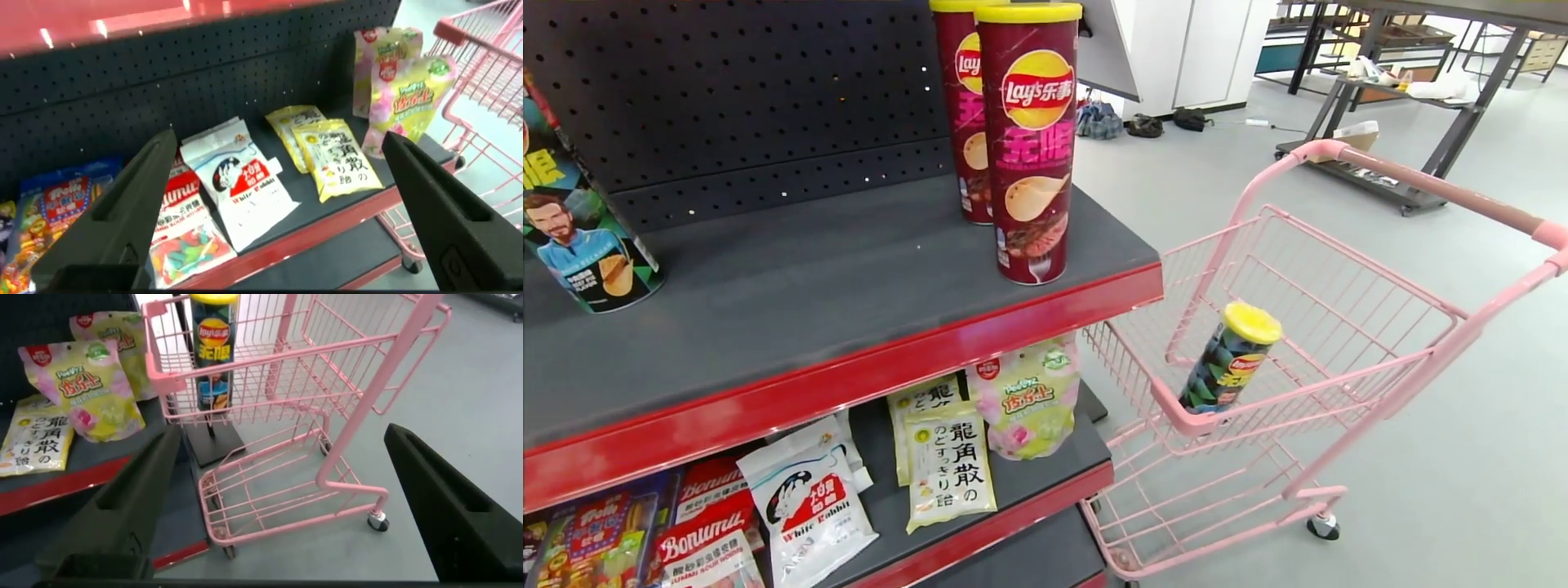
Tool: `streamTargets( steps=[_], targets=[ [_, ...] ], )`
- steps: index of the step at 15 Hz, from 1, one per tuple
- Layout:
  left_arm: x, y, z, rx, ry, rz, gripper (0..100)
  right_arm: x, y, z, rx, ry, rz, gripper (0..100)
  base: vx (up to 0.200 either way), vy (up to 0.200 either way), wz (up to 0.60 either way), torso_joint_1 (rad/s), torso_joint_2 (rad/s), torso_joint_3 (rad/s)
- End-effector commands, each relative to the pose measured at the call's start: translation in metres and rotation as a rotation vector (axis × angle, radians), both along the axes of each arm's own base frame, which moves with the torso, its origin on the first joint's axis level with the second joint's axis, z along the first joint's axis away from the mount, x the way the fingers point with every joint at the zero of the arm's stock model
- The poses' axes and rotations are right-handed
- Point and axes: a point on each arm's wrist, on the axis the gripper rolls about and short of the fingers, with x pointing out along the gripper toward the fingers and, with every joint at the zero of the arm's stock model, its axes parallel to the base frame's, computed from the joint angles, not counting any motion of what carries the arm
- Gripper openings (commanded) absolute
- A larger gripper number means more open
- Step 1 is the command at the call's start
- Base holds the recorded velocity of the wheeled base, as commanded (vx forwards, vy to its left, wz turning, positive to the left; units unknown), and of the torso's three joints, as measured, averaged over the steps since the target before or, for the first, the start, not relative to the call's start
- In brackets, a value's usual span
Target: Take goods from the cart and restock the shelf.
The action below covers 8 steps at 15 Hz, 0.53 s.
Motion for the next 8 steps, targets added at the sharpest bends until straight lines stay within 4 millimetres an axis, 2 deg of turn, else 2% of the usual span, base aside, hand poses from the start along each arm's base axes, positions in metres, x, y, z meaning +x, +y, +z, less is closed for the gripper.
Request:
streamTargets(
  steps=[1,5,6,7,8],
  targets=[
    [0.000,0.000,0.000,0.000,0.000,0.000,100,0.000,0.000,0.000,0.001,-0.002,0.002,100,0.000,0.000,0.00,-0.090,0.35,0.242],
    [0.000,0.000,0.000,0.000,0.000,0.000,100,0.001,0.000,0.005,-0.007,0.007,-0.007,100,0.000,0.000,0.00,-0.025,0.09,0.066],
    [0.000,0.000,0.000,0.000,0.000,0.000,100,0.012,0.000,0.059,0.027,0.045,0.016,100,0.000,0.000,0.00,0.000,0.00,0.000],
    [0.000,0.000,0.000,0.000,0.000,0.000,100,0.039,0.000,0.105,0.135,0.097,0.012,100,0.000,0.000,0.00,0.000,0.00,0.000],
    [0.000,0.000,0.000,0.000,0.000,0.000,100,0.063,0.001,0.136,0.164,0.095,0.034,100,0.000,0.000,0.00,0.000,0.00,0.000]
  ],
)
